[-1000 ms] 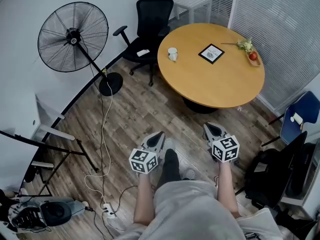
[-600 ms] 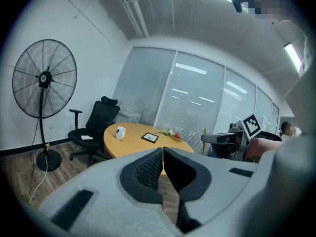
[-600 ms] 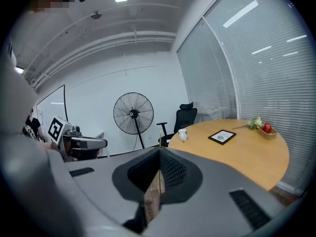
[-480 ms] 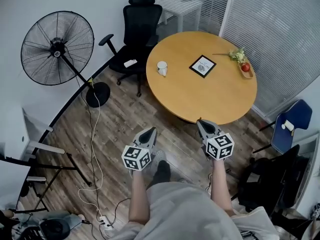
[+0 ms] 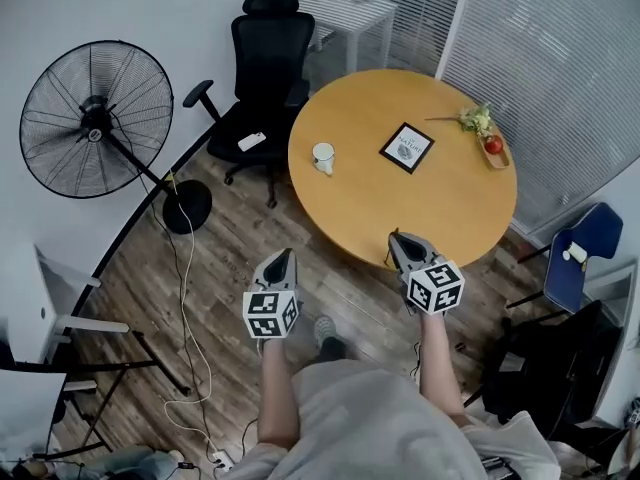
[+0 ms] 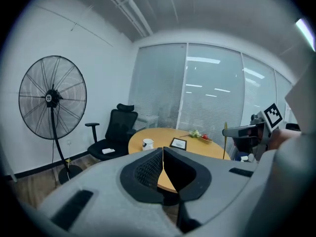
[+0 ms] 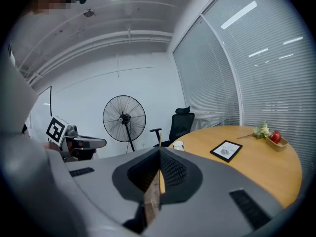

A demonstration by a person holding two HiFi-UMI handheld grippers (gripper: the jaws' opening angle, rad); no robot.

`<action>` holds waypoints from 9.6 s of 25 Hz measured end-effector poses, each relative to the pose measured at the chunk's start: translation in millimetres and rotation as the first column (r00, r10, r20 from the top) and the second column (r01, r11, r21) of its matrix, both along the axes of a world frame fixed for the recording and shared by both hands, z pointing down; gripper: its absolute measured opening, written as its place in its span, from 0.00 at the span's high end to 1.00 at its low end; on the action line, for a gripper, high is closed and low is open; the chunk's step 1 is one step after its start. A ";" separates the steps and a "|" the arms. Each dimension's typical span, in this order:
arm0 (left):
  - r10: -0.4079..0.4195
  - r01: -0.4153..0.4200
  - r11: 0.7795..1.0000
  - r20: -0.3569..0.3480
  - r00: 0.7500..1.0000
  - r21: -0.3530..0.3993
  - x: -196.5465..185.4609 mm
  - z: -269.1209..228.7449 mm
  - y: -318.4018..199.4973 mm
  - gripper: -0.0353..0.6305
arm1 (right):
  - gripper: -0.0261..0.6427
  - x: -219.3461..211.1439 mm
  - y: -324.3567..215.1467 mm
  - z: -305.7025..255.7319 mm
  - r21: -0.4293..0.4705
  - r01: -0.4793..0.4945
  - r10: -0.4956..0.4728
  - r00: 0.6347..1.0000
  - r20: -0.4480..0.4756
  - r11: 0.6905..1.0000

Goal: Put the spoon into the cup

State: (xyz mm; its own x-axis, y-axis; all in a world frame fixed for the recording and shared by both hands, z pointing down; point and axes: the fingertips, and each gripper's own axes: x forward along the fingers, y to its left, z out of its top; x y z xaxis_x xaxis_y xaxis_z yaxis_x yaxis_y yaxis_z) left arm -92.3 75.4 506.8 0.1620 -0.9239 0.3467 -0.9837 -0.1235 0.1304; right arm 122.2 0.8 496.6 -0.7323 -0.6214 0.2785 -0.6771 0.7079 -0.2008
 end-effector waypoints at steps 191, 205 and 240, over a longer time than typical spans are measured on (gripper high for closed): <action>0.203 -0.205 0.968 -0.032 0.979 -0.146 -102.2 48.7 -364.2 0.93 | 0.88 -179.2 -345.6 190.6 -0.491 -0.149 0.257 0.953 0.161 0.858; 0.209 -0.213 0.966 -0.039 0.977 -0.145 -97.8 47.6 -335.2 0.93 | 0.83 -168.3 -313.0 174.7 -0.460 -0.166 0.250 0.960 0.129 0.872; 0.285 -0.283 0.946 -0.013 0.958 -0.159 -37.0 52.0 -232.5 0.93 | 0.83 -124.6 -205.8 96.2 -0.228 -0.158 0.179 0.981 0.072 0.961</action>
State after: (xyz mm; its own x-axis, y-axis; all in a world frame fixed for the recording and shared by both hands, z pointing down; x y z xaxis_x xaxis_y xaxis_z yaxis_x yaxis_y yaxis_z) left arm -129.4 -157.2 558.8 0.4057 -0.7736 0.4867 -0.9121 -0.3768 0.1614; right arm -2.4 -205.1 592.9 -0.6510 -0.6685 0.3596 -0.7543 0.5165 -0.4054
